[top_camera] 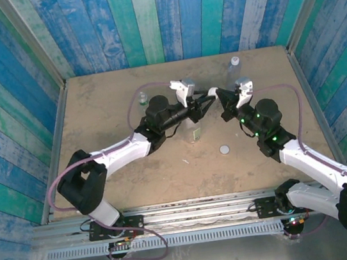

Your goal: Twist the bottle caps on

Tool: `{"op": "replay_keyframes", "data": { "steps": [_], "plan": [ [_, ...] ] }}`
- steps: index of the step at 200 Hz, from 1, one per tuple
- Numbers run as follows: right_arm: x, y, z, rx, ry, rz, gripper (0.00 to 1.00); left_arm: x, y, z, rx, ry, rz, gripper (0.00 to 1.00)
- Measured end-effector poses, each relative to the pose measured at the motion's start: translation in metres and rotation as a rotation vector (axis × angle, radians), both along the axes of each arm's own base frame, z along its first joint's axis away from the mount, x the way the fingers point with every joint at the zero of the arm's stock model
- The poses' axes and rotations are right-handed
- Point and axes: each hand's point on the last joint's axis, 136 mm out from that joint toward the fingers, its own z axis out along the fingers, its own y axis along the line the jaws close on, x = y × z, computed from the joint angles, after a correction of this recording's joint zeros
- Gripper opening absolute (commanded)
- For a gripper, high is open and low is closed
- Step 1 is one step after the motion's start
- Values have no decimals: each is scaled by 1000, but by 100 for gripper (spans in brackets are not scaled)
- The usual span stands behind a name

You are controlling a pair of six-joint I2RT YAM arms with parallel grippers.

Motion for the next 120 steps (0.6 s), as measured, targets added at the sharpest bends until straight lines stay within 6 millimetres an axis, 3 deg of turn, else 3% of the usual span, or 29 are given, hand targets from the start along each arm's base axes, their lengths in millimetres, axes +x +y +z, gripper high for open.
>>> {"op": "replay_keyframes", "data": {
  "steps": [120],
  "plan": [
    [-2,2,1,-32,-24,18,8,2,-7,-8,25,-10,-20,16]
  ]
}}
